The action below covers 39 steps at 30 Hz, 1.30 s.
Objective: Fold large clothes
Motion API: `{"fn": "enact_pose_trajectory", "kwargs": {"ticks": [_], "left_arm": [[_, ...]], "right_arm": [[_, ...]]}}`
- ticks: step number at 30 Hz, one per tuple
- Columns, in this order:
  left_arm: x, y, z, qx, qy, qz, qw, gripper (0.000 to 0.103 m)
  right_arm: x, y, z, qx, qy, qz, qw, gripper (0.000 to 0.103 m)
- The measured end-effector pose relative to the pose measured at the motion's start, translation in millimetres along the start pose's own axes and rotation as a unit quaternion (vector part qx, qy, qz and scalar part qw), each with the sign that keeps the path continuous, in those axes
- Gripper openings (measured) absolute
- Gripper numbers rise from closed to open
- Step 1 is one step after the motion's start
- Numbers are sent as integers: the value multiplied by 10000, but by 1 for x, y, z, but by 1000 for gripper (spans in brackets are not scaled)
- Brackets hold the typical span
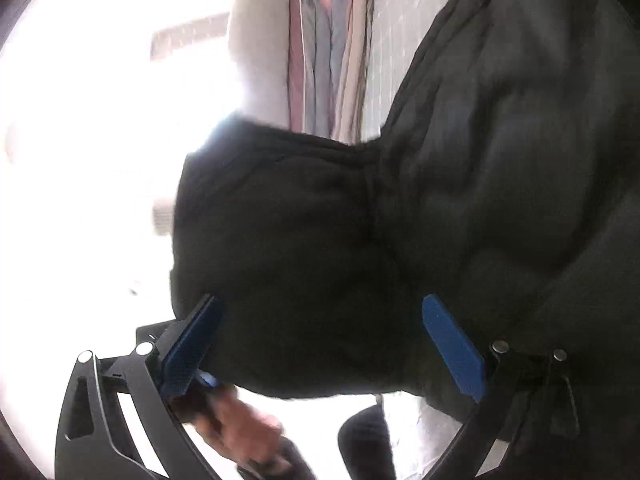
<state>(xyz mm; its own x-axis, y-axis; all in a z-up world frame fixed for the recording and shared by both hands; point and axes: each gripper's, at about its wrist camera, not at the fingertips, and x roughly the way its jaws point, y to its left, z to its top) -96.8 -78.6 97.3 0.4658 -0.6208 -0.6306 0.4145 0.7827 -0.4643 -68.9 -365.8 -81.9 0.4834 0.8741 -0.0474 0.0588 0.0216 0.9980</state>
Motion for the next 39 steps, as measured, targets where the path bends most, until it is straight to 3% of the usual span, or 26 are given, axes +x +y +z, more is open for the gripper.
{"fn": "enact_pose_trajectory", "kwargs": {"ticks": [5, 7, 9, 11, 17, 21, 25, 28, 30, 32, 35, 38, 39], "left_arm": [[125, -47, -48, 367, 915, -112, 9951, 16], [155, -58, -67, 581, 1003, -39, 9933, 18], [160, -66, -76, 788, 955, 6, 9923, 25], [160, -71, -81, 1076, 1014, -135, 9889, 47], [139, -88, -97, 1929, 1257, 207, 9729, 70], [128, -91, -107, 2191, 1324, 259, 9663, 76], [146, -105, -96, 2074, 1305, 289, 9691, 79], [138, -113, -99, 2050, 1279, 370, 9697, 79], [126, -117, -103, 2253, 1304, 593, 9637, 79], [110, -119, -106, 2401, 1402, 729, 9578, 79], [81, -107, -110, 2354, 1461, 519, 9595, 80], [53, -81, -108, 1913, 1545, -66, 9693, 80], [42, -71, -105, 1718, 1510, -297, 9730, 80]], "right_arm": [[-38, -29, 28, 287, -69, 445, 9986, 97], [-46, -42, 39, 440, -1, 418, 9982, 97], [-50, -46, 47, 460, 100, 295, 9985, 97], [-53, -44, 52, 359, 305, 183, 9987, 97], [-38, -16, 76, -282, 630, -459, 9966, 97], [-26, 1, 99, -537, 669, -942, 9919, 97], [-4, 16, 122, -759, 874, -1352, 9840, 97], [19, 34, 134, -1361, 1086, -1901, 9662, 97], [31, 42, 136, -1656, 1157, -2159, 9553, 91], [44, 48, 139, -1883, 1241, -2521, 9410, 55], [39, 54, 131, -2035, 1200, -2632, 9354, 43], [33, 69, 126, -2183, 1181, -2571, 9340, 35], [33, 78, 108, -2254, 1185, -2523, 9335, 35]]}}
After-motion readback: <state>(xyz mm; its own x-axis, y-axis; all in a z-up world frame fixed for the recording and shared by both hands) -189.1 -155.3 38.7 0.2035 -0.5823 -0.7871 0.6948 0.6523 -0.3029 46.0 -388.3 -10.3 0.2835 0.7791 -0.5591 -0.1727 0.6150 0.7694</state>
